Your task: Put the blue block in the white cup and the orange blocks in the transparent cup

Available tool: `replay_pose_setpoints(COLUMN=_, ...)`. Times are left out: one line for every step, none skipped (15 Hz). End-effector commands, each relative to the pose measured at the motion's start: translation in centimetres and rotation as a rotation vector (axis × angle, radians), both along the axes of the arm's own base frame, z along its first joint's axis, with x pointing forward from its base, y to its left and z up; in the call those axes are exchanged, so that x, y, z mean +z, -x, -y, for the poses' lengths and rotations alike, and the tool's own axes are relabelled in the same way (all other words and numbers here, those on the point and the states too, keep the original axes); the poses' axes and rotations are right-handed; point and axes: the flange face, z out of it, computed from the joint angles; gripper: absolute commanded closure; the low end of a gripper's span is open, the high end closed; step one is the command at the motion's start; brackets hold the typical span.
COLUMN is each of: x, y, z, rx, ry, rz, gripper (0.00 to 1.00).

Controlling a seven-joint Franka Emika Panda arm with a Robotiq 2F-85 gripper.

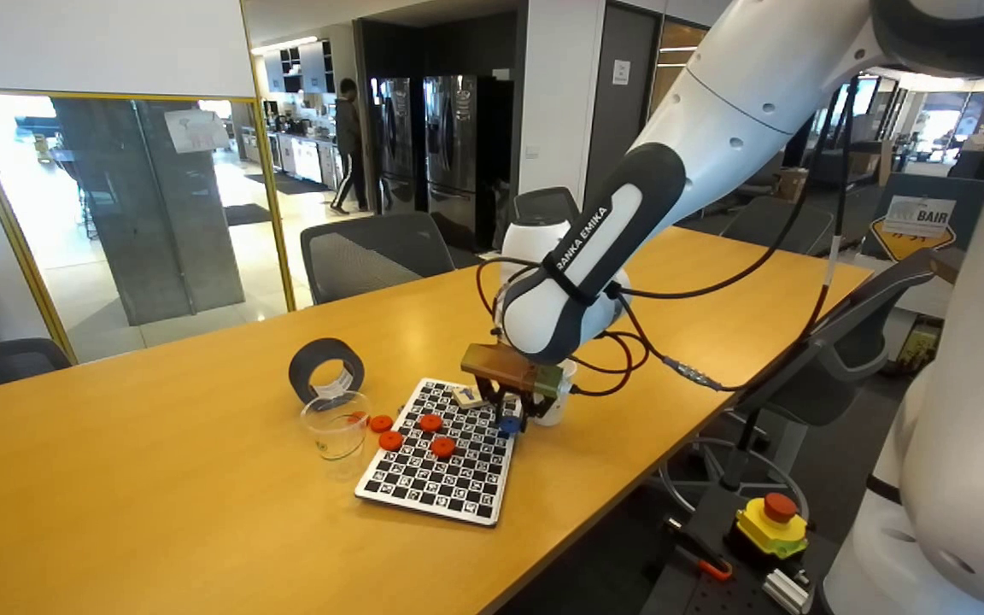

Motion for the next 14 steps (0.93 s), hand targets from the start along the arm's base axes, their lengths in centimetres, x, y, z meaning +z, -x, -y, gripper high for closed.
replay_pose_setpoints(x=3.5, y=0.4, z=-1.2, rx=0.122, ry=0.01, rz=0.027, gripper=0.82)
replay_pose_setpoints(x=4.2, y=0.3, z=-1.5, rx=0.157, ry=0.012, rz=0.037, gripper=0.82)
replay_pose_setpoints(x=4.8, y=0.3, z=-1.7, rx=0.175, ry=0.017, rz=0.044, gripper=0.82)
replay_pose_setpoints(x=5.4, y=0.3, z=-1.7, rx=0.183, ry=0.023, rz=0.045, gripper=0.82)
replay_pose_setpoints(x=6.1, y=0.5, z=-1.5, rx=0.155, ry=0.042, rz=0.038, gripper=0.82)
replay_pose_setpoints(x=6.6, y=0.6, z=-1.2, rx=0.142, ry=0.058, rz=0.029, gripper=0.82)
replay_pose_setpoints(x=7.2, y=0.7, z=-1.1, rx=0.148, ry=0.066, rz=0.022, gripper=0.82)
replay_pose_setpoints(x=7.7, y=0.9, z=-0.8, rx=0.15, ry=0.074, rz=0.018, gripper=0.82)
replay_pose_setpoints(x=8.3, y=1.0, z=-0.6, rx=0.156, ry=0.077, rz=0.017, gripper=0.82)
replay_pose_setpoints(x=8.9, y=1.1, z=-0.4, rx=0.163, ry=0.075, rz=0.022, gripper=0.82)
replay_pose_setpoints(x=9.4, y=1.1, z=-0.2, rx=0.175, ry=0.069, rz=0.031, gripper=0.82)
replay_pose_setpoints(x=9.8, y=1.0, z=-0.2, rx=0.187, ry=0.067, rz=0.039, gripper=0.82)
replay_pose_setpoints(x=10.2, y=1.0, z=-0.1, rx=0.192, ry=0.071, rz=0.044, gripper=0.82)
replay_pose_setpoints(x=10.6, y=1.0, z=0.1, rx=0.187, ry=0.077, rz=0.046, gripper=0.82)
